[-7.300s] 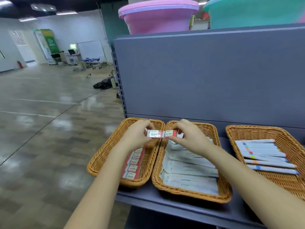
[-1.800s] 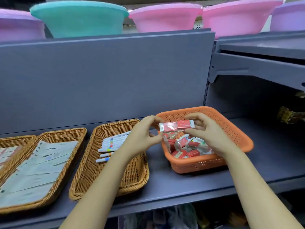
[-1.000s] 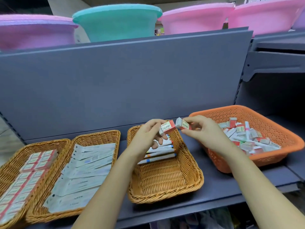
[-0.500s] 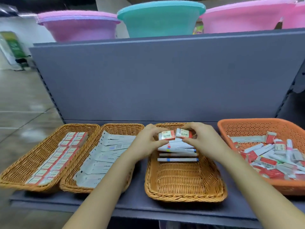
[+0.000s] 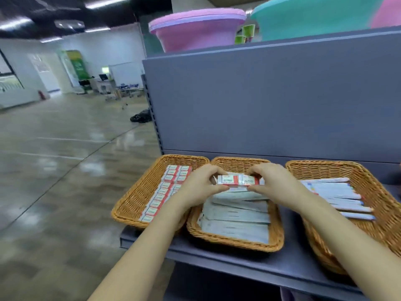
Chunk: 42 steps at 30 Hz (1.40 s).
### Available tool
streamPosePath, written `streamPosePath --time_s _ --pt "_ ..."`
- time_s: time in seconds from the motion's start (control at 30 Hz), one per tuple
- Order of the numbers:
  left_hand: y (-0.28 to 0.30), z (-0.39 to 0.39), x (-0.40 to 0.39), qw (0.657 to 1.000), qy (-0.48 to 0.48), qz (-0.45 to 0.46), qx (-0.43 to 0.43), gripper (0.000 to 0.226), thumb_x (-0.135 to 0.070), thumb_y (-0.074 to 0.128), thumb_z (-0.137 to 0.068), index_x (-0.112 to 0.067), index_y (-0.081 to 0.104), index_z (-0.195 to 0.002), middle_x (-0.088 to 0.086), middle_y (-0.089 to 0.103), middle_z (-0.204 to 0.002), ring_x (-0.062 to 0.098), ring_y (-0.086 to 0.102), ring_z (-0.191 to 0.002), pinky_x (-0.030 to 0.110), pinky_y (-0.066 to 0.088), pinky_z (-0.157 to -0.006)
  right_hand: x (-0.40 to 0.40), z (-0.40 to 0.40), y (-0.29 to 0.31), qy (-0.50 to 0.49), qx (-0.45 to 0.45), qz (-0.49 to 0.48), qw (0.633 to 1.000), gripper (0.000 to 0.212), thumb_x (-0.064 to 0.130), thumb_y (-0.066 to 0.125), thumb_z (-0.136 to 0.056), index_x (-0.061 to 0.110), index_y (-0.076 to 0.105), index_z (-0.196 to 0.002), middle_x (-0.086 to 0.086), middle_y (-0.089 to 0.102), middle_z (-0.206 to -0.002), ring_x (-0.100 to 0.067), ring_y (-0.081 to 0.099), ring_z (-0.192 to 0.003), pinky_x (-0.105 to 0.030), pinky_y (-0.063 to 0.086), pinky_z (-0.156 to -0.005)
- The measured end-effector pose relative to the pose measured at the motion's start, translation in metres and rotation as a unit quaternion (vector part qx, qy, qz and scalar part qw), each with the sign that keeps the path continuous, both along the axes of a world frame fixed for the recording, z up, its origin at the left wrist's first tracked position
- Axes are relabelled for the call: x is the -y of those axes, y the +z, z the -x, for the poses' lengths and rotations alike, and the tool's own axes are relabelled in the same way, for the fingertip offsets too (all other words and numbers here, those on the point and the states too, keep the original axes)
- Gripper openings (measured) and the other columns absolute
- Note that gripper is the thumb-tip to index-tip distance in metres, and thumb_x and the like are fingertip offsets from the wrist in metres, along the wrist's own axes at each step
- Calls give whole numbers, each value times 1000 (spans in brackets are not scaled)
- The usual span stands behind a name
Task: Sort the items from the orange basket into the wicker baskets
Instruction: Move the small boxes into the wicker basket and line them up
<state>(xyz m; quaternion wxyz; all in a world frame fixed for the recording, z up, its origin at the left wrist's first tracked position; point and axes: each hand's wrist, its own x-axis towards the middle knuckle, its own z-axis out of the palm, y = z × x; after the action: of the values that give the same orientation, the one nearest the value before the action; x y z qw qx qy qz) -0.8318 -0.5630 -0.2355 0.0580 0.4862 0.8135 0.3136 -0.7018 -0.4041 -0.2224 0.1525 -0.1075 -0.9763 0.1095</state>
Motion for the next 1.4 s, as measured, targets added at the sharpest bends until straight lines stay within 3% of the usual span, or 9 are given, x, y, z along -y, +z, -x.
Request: streamPosePath --time_s 0.17,0.27,0.4,0.5,0.6,0.87,1.17,1.4 --pt "0 56 51 1000 -3 19 -12 23 -32 70 -83 -26 62 -104 -12 54 -99 2 48 -77 11 36 -66 54 54 3 2 12 2 1000 24 31 65 -85 21 62 -107 6 63 -101 -11 51 -86 -25 34 -68" --pt "0 85 70 999 0 36 -18 26 -31 68 -84 -27 60 -108 -12 54 -107 4 49 -87 14 39 -72 77 85 0 1 23 6 1000 25 35 64 -86 21 64 -106 5 63 -101 -14 56 -90 -27 42 -70" --pt "-5 118 85 997 16 73 -12 32 -33 67 -86 -27 56 -115 -10 51 -116 5 50 -91 12 38 -69 94 121 -4 3 50 2 999 30 35 61 -89 17 61 -113 4 62 -110 -14 55 -97 -25 44 -74" --pt "-12 137 91 994 28 106 -21 37 -38 68 -84 -27 56 -117 -11 50 -115 5 46 -91 17 37 -72 98 145 -11 17 69 -13 997 33 35 60 -89 18 59 -117 2 60 -116 -15 54 -102 -27 45 -78" --pt "-19 152 92 989 45 137 -37 39 -42 68 -83 -28 58 -117 -8 54 -119 7 46 -91 22 40 -76 100 166 -19 24 91 -17 995 35 39 60 -88 19 57 -117 2 54 -114 -14 52 -101 -23 39 -71" --pt "-30 173 83 971 35 211 -104 44 -45 62 -86 -29 54 -127 -4 54 -127 14 52 -111 33 48 -88 104 189 -38 19 146 -27 989 41 43 60 -87 18 56 -119 1 54 -115 -15 52 -102 -25 45 -79" --pt "-44 178 81 960 -8 192 -202 44 -47 58 -88 -25 54 -126 0 46 -123 16 52 -103 25 41 -73 112 197 -54 -56 167 -12 984 38 34 64 -86 19 54 -120 2 53 -119 -14 50 -106 -26 46 -87" --pt "-46 186 78 952 -70 174 -244 31 -37 56 -92 -21 51 -119 0 56 -113 18 58 -97 27 41 -66 126 201 -58 -134 144 15 980 37 30 66 -85 18 53 -118 0 51 -117 -16 50 -105 -26 45 -87"
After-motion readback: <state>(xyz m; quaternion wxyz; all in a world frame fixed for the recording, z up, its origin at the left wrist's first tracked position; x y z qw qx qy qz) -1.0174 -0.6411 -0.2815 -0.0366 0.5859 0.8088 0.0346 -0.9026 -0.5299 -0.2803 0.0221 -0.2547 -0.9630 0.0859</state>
